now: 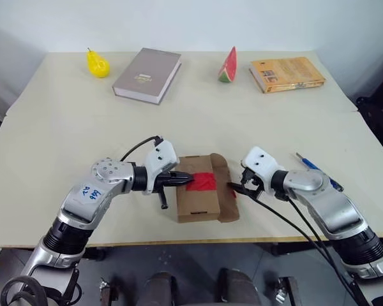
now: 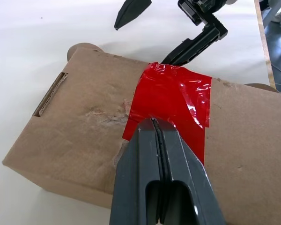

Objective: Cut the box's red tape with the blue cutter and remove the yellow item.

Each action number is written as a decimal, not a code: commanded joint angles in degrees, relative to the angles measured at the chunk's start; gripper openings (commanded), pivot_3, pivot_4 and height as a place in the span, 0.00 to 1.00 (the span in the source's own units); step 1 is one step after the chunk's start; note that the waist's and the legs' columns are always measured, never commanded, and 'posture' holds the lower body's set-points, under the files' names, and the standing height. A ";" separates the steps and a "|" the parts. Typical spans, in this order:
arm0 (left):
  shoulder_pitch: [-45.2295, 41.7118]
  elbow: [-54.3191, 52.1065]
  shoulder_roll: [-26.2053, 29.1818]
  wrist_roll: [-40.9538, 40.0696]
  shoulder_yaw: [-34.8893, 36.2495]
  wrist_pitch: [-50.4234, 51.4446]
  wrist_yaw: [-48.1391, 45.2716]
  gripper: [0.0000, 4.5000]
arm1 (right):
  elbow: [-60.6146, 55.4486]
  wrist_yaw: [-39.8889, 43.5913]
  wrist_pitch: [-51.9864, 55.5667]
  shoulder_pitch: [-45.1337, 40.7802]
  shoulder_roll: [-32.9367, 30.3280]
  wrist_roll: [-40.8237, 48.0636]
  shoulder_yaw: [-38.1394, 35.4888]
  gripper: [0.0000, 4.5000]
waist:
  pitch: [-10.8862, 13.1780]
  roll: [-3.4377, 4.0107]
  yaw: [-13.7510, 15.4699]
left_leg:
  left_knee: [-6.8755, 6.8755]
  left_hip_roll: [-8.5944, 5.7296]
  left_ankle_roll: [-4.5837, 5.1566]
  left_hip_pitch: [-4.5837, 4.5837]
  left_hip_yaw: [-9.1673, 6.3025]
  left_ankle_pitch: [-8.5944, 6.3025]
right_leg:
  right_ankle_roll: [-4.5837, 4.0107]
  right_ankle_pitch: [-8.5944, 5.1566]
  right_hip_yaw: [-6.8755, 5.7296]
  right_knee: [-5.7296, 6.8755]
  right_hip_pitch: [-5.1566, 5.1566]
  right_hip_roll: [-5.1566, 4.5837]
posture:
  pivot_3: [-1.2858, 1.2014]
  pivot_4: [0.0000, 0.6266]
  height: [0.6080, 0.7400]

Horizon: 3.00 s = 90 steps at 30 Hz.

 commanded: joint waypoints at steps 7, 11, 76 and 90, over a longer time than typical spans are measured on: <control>1.91 4.05 0.12 3.07 -2.35 -0.93 0.73 0.00 | 5.27 11.75 30.92 -5.63 0.40 22.42 -10.33 0.99 | -0.01 0.01 0.01 | 0.02 0.01 0.02 -0.01 -0.02 0.01 | -0.01 0.00 -0.01 0.00 0.01 0.00 | 0.52 0.24 1.00; 1.93 4.47 -0.16 3.23 -2.62 -2.31 0.26 0.00 | 10.61 13.75 28.46 -8.47 1.41 19.76 -3.11 0.99 | -0.08 -0.01 -0.07 | 0.01 0.00 0.02 0.00 -0.02 0.01 | -0.01 0.00 -0.01 -0.01 0.01 0.00 | 0.52 0.24 1.00; 2.93 20.00 -16.13 7.52 3.32 -32.93 -0.65 0.00 | 46.04 3.62 51.93 -57.98 -3.41 45.77 13.53 0.00 | -0.08 0.46 -1.37 | -0.47 -0.03 -0.09 -0.41 -0.26 0.13 | 0.02 0.01 -0.49 -0.36 -0.23 -0.03 | 0.52 0.24 1.00; -4.57 2.97 -7.93 -4.14 5.44 -9.77 -5.07 0.00 | 40.38 -2.56 51.93 -51.57 -2.76 42.60 6.68 0.00 | -0.07 0.43 -1.30 | -0.42 -0.02 -0.09 -0.46 -0.35 0.13 | 0.02 0.01 -0.52 -0.38 -0.18 -0.03 | 0.52 0.24 1.00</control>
